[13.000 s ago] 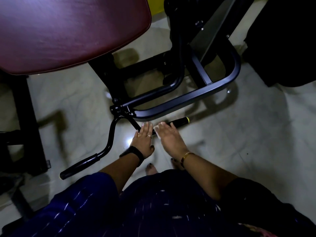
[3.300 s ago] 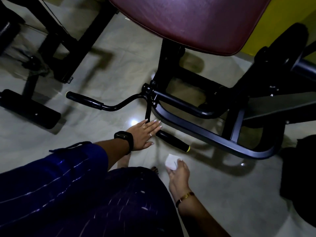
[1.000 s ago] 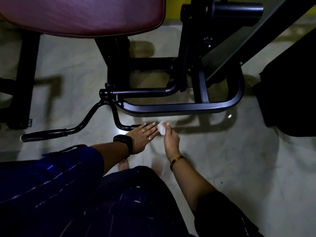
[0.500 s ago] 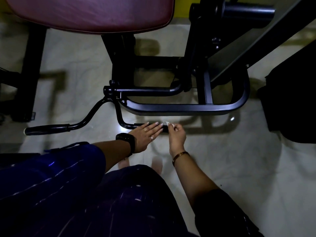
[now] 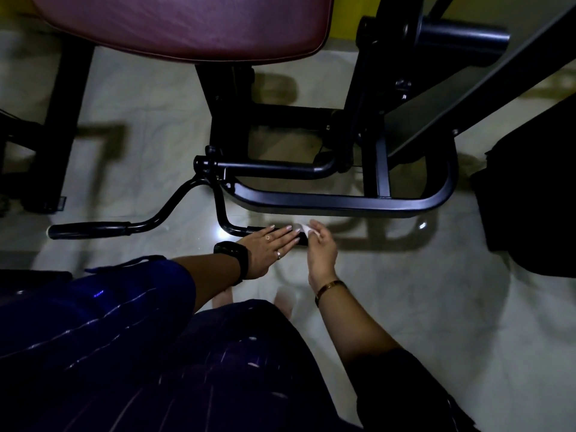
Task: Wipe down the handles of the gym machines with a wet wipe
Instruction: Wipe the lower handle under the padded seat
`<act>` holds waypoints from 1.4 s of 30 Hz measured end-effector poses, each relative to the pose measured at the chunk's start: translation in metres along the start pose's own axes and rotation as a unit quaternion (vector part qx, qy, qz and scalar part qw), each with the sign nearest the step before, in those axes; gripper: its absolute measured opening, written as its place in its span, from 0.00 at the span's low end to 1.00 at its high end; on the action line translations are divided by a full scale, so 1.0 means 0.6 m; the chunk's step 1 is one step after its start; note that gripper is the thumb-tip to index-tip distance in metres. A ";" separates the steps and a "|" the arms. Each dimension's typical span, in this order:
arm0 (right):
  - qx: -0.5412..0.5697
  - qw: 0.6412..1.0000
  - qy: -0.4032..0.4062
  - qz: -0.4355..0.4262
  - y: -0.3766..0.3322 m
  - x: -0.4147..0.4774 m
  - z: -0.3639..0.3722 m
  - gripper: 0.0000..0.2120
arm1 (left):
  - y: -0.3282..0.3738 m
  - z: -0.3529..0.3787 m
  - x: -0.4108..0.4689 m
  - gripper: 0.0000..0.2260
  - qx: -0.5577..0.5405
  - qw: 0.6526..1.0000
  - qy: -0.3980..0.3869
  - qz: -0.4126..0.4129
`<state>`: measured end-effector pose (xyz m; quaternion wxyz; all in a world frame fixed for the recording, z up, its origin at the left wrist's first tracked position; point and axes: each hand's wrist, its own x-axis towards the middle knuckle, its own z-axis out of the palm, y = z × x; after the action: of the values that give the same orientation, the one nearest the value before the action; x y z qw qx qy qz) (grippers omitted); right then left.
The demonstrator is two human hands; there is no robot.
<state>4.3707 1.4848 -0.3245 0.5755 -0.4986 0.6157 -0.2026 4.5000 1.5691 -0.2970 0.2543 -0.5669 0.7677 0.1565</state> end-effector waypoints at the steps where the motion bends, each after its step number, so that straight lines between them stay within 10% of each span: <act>1: -0.019 1.000 0.002 -0.017 0.009 -0.009 -0.001 0.13 | 0.000 0.000 0.000 0.34 -0.001 1.000 0.001 0.000; 7: -0.003 0.994 0.103 0.025 0.045 -0.039 0.011 0.16 | 0.003 0.000 -0.001 0.34 -0.009 1.000 0.005 -0.005; 12: 0.074 0.992 0.001 0.104 0.016 -0.007 0.016 0.12 | 0.003 0.001 0.000 0.35 -0.004 1.000 0.000 -0.005; 18: -0.105 0.993 0.019 -0.059 0.034 -0.035 -0.015 0.16 | 0.006 0.006 0.001 0.34 -0.013 1.000 0.005 -0.011; 25: 0.032 0.992 -0.046 0.114 0.030 -0.006 -0.010 0.10 | 0.007 0.005 0.001 0.34 -0.020 1.000 0.009 -0.020; 32: -0.152 0.986 -0.032 -0.061 0.027 -0.040 -0.015 0.23 | 0.008 0.007 0.001 0.34 -0.025 0.999 0.009 -0.020; 42: -0.247 0.963 -0.078 -0.077 0.018 0.013 -0.007 0.22 | 0.001 -0.002 0.001 0.34 -0.028 0.999 -0.018 -0.003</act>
<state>4.3638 1.4813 -0.3362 0.4635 -0.6850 0.5600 -0.0485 4.4990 1.5678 -0.2963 0.2523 -0.5735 0.7567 0.1869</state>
